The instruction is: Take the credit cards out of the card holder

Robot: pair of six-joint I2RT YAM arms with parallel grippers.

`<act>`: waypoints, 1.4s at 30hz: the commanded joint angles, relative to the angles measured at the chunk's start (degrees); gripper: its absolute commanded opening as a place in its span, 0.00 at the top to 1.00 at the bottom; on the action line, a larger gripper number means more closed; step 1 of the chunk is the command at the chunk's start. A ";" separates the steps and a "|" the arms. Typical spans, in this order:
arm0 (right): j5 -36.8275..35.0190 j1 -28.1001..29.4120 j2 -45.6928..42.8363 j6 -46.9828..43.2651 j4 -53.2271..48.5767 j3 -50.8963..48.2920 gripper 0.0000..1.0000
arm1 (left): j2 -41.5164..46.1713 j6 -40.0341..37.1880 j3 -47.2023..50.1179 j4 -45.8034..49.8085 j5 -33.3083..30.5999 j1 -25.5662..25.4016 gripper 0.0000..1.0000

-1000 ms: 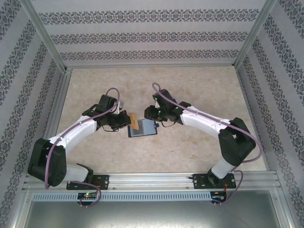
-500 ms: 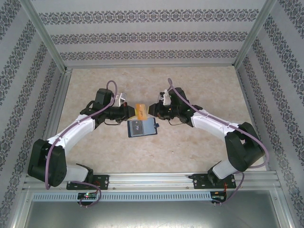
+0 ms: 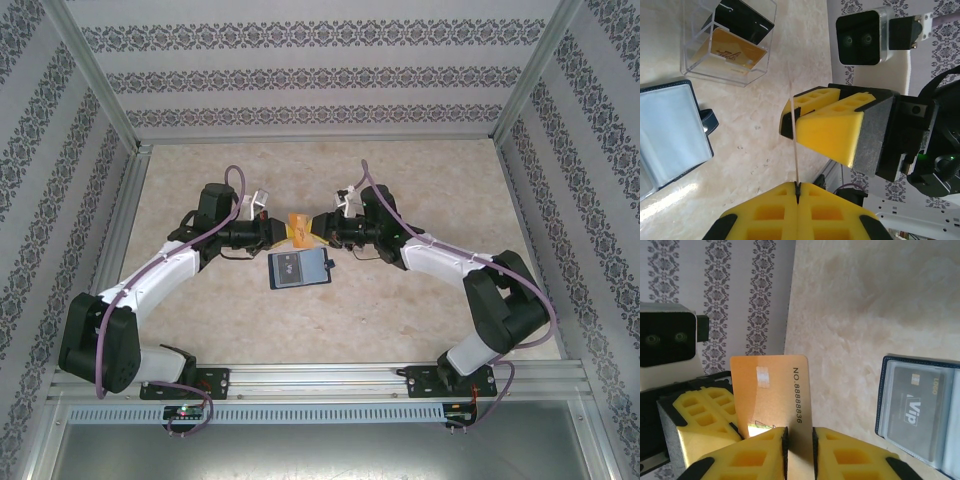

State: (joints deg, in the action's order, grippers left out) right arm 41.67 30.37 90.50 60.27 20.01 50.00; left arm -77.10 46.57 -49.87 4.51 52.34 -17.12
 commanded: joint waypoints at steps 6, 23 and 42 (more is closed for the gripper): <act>2.41 -1.19 0.05 2.60 6.59 -1.83 0.96 | -1.61 0.40 -0.93 -2.97 2.07 0.65 0.99; -5.40 -4.36 -6.92 -23.51 -27.07 6.33 1.00 | 1.18 -5.39 -3.29 9.20 -8.47 2.29 0.01; -38.59 1.37 -2.87 -86.86 -54.53 21.14 1.00 | 8.65 -10.09 -1.34 14.57 -17.09 2.36 0.01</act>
State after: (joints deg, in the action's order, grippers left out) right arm 10.90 30.04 86.85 -12.01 -32.10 68.75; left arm -69.84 37.67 -52.16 18.72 36.16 -15.27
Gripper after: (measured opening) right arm 0.057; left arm 0.994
